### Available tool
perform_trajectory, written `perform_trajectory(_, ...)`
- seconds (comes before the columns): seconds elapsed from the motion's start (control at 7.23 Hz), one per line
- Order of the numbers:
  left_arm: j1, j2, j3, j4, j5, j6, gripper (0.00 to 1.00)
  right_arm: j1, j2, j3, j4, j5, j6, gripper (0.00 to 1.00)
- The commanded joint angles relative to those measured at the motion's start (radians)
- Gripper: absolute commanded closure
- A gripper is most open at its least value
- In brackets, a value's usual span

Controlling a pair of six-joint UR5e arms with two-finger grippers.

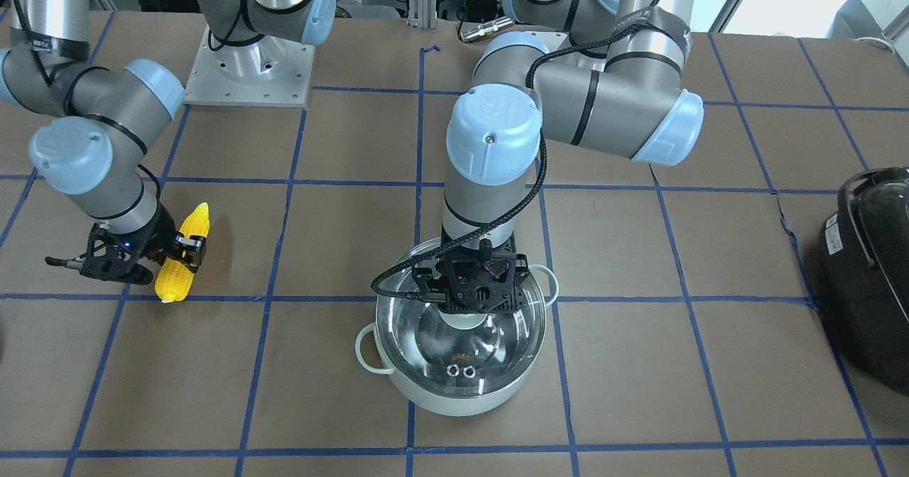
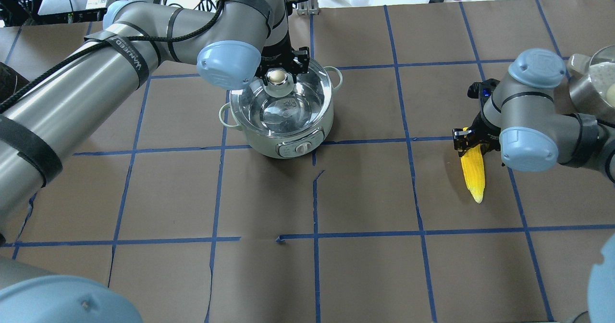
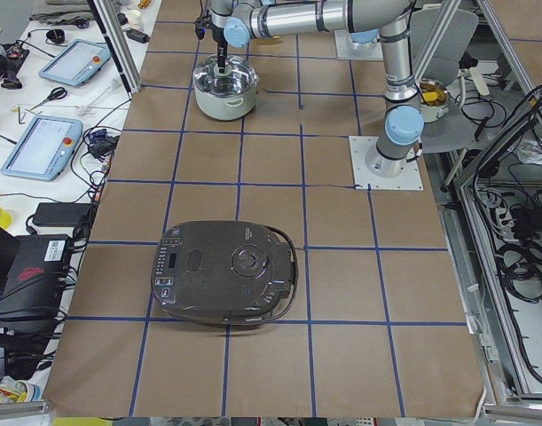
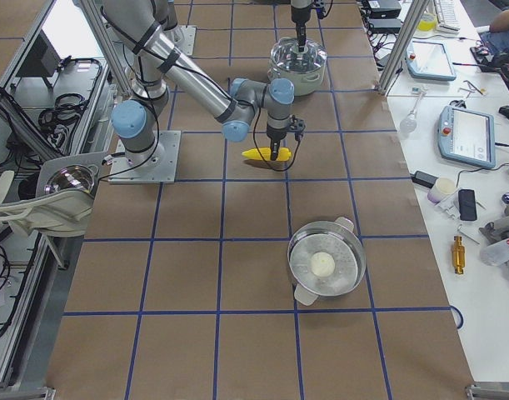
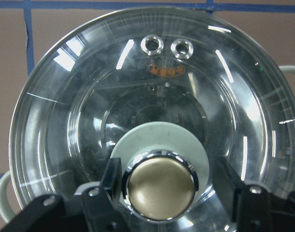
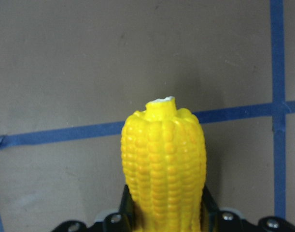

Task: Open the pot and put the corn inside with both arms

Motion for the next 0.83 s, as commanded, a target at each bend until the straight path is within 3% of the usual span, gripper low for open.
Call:
perform_trajectory(0.0, 0.000, 0.007, -0.006, 0.001, -0.005, 0.001, 0.71, 0.021, -0.027, -0.116, 0.146, 0.008, 0.103, 1.00)
perform_trajectory(0.14, 0.005, 0.012, 0.009, -0.001, -0.006, 0.001, 0.85, 0.066, -0.044, -0.201, 0.244, 0.009, 0.146, 1.00)
perform_trajectory(0.41, 0.072, 0.076, 0.061, -0.033, -0.056, 0.001, 0.86, 0.219, -0.033, -0.414, 0.450, 0.009, 0.340, 1.00)
perform_trajectory(0.69, 0.185, 0.163, 0.072, -0.161, -0.097, 0.092, 0.91, 0.343, -0.004, -0.529, 0.494, 0.009, 0.500, 1.00)
